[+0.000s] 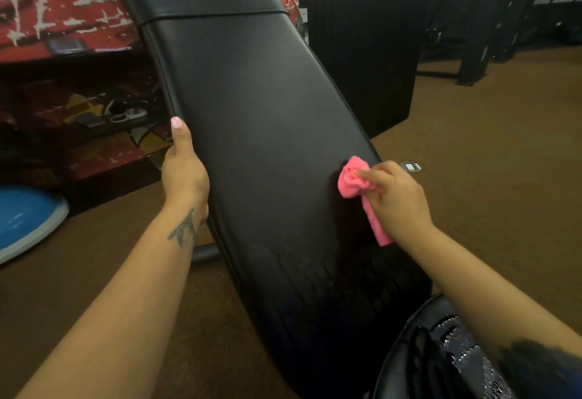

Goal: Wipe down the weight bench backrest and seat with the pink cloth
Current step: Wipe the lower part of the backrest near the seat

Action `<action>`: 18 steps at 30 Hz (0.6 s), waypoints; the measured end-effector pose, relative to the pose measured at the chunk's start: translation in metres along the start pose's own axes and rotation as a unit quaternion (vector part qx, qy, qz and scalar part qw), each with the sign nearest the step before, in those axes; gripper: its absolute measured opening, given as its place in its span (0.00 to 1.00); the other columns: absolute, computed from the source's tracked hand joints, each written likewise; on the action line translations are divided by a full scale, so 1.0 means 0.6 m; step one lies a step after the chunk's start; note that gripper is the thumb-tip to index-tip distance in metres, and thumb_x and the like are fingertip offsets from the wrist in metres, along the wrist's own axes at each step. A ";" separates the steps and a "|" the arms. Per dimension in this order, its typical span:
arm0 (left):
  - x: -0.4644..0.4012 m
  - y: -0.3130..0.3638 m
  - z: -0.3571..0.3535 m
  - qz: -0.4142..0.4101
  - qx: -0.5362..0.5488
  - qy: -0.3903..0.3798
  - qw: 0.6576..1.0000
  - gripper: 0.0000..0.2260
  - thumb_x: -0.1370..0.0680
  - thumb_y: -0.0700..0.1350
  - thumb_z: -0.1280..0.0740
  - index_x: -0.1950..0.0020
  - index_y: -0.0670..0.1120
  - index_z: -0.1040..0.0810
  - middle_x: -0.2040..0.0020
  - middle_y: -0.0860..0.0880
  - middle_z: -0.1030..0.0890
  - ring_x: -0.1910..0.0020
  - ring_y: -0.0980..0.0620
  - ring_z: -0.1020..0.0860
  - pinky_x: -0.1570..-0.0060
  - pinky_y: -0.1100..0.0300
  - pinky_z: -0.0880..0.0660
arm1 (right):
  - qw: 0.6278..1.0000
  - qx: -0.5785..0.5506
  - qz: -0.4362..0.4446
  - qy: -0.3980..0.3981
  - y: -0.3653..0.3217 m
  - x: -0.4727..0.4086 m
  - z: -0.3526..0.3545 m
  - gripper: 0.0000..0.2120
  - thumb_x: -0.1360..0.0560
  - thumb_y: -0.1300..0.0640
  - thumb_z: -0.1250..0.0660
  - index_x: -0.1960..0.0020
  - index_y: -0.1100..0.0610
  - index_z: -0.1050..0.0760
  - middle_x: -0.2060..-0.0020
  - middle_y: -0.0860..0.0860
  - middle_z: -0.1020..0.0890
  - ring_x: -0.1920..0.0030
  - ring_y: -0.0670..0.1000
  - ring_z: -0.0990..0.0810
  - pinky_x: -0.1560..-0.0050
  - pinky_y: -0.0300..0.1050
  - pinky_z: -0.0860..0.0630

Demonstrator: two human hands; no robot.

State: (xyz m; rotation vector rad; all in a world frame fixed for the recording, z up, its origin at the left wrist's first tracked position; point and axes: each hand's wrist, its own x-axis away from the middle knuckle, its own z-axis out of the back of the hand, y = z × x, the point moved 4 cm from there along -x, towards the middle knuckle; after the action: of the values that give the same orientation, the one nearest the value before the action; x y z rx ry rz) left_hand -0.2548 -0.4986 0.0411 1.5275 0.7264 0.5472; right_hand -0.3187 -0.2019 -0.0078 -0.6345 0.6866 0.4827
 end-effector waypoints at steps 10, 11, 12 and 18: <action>0.001 -0.001 0.000 -0.003 -0.010 0.006 1.000 0.35 0.26 0.73 0.47 0.34 0.48 0.26 0.40 0.53 0.22 0.40 0.49 0.24 0.34 0.49 0.29 | 0.995 -0.039 0.088 -0.015 -0.066 0.013 -0.012 0.15 0.33 0.67 0.29 0.49 0.55 0.18 0.57 0.54 0.20 0.61 0.55 0.22 0.62 0.46 0.25; 0.000 -0.001 0.001 -0.004 -0.009 0.005 1.000 0.35 0.26 0.73 0.47 0.33 0.48 0.26 0.39 0.53 0.23 0.40 0.49 0.24 0.34 0.49 0.29 | 0.995 -0.034 0.092 -0.022 -0.057 0.026 -0.008 0.16 0.34 0.68 0.28 0.50 0.54 0.18 0.57 0.54 0.20 0.61 0.55 0.21 0.62 0.46 0.25; 0.000 -0.001 0.001 -0.005 -0.008 0.006 1.000 0.35 0.26 0.73 0.47 0.33 0.48 0.26 0.39 0.53 0.23 0.40 0.49 0.24 0.34 0.49 0.29 | 0.995 -0.028 0.093 -0.027 -0.047 0.037 -0.004 0.17 0.35 0.69 0.28 0.50 0.54 0.18 0.57 0.54 0.20 0.61 0.56 0.21 0.62 0.46 0.25; -0.002 -0.003 0.003 -0.006 -0.002 0.002 1.000 0.33 0.29 0.75 0.47 0.40 0.51 0.25 0.41 0.53 0.22 0.41 0.49 0.23 0.35 0.47 0.28 | 1.000 0.012 0.025 -0.007 0.007 0.004 0.002 0.16 0.34 0.68 0.29 0.49 0.55 0.18 0.58 0.56 0.21 0.62 0.59 0.22 0.64 0.44 0.29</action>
State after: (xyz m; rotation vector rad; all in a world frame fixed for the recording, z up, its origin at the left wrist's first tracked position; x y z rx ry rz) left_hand -0.2548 -0.5007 0.0394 1.5172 0.7378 0.5425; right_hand -0.3189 -0.1975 -0.0101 -0.5914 0.6952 0.5246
